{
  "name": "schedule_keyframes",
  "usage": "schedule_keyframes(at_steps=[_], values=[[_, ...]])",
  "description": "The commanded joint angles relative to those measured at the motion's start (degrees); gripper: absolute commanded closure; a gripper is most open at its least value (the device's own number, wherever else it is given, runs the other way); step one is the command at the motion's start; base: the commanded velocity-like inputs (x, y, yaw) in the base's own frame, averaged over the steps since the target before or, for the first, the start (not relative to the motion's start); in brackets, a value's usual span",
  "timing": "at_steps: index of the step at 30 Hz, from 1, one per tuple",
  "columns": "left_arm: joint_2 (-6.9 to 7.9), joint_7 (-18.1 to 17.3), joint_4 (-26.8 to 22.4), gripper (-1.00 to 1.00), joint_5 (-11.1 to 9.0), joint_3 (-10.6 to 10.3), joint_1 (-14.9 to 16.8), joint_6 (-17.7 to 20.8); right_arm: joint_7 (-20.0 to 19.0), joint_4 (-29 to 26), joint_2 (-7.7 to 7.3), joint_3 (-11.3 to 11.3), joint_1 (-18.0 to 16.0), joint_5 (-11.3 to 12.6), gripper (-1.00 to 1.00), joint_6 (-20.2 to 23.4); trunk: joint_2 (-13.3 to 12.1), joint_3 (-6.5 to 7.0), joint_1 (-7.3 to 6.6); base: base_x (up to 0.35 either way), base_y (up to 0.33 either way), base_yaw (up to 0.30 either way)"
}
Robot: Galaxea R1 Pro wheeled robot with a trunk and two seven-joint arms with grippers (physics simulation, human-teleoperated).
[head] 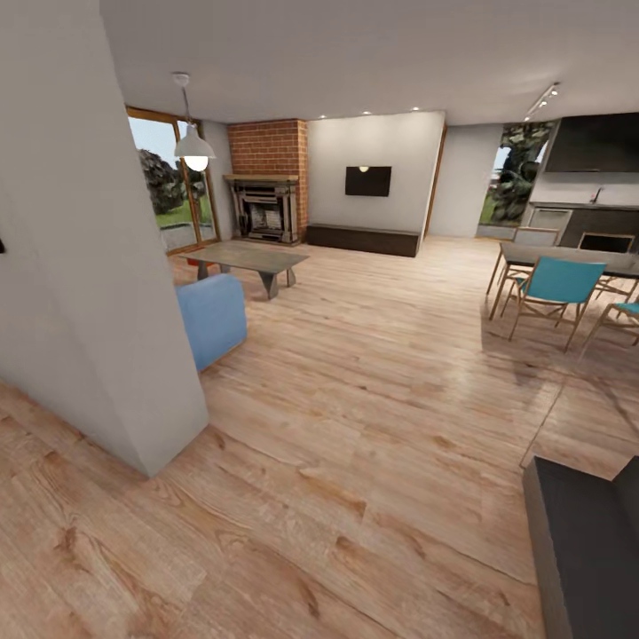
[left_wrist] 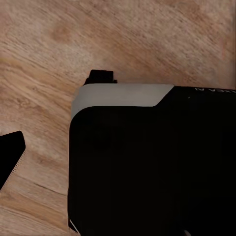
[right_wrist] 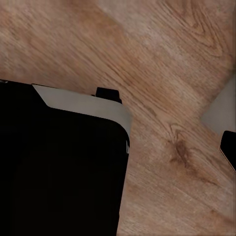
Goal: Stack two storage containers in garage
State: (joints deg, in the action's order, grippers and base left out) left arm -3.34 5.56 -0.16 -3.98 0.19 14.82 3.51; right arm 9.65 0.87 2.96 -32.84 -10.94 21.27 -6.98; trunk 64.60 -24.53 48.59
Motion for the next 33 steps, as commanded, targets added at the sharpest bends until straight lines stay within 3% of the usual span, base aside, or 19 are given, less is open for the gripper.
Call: schedule_keyframes(at_steps=[1,33], values=[[-0.03,0.2,0.0,-1.00,-0.4,0.0,0.0,0.2,0.1,0.1,0.03,-0.5,0.0,0.5,-1.00,-0.2,0.0,-0.06,0.03,0.322,0.000,0.000],[0.00,0.2,0.0,-1.00,-0.4,0.0,0.0,0.2,0.1,0.1,0.12,-0.5,0.0,0.5,-1.00,-0.3,0.0,-0.06,0.03,0.322,0.000,0.000]])
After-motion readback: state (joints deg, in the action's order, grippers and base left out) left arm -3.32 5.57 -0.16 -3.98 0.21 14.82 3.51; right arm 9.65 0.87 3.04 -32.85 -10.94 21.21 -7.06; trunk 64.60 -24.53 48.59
